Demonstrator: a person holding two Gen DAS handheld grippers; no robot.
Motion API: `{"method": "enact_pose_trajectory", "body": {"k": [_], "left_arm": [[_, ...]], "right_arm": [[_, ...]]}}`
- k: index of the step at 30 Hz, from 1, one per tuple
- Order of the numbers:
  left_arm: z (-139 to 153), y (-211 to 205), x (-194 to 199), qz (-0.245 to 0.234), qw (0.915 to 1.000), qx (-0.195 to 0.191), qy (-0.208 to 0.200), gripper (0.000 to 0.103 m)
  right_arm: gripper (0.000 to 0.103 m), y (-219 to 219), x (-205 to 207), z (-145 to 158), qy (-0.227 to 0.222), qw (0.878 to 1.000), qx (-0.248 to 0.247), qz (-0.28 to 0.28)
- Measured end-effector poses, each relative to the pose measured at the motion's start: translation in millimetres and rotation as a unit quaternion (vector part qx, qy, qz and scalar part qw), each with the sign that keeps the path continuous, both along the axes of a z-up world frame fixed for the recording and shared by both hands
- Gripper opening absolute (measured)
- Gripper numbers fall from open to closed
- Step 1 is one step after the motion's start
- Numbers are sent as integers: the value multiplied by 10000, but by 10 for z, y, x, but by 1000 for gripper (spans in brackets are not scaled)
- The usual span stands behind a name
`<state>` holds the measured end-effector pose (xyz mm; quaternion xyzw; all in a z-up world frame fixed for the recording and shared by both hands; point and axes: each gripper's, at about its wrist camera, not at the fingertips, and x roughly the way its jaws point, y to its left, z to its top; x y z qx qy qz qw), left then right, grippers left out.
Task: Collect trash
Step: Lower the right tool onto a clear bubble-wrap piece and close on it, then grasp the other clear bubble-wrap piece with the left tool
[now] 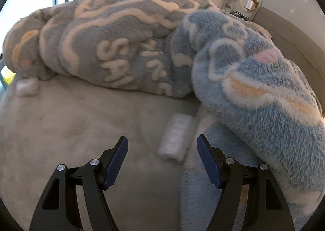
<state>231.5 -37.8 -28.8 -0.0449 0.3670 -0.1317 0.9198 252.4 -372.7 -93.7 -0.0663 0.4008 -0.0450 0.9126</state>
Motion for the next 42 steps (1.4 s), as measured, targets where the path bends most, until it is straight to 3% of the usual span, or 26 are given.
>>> {"method": "enact_pose_trajectory", "body": {"k": [6, 10, 15, 18, 27, 32, 38, 42], "left_arm": [[-118, -103, 94, -31, 9999, 43, 150, 95], [-164, -117, 150, -35, 9998, 19, 196, 95], [-224, -159, 270, -10, 9996, -63, 262, 95], [-256, -200, 340, 3, 9996, -85, 287, 95], [-360, -316, 566, 121, 9992, 25, 375, 95], [-422, -373, 652, 413, 9975, 244, 528, 95], [-482, -414, 757, 555, 9966, 280, 535, 94], [-569, -370, 793, 652, 9952, 313, 661, 81]], "right_arm": [[71, -122, 160, -132, 176, 9998, 54, -105], [66, -145, 256, -231, 258, 9996, -61, -65], [41, -161, 385, -355, 309, 9986, -437, -21], [32, -182, 426, -371, 286, 9990, -327, 42], [32, 17, 595, 15, -198, 9959, 274, 840], [32, 165, 649, 117, -298, 9897, 745, 1186], [32, 272, 509, 202, -392, 9824, 921, 1579], [32, 295, 288, 180, -292, 9809, 942, 1674]]}}
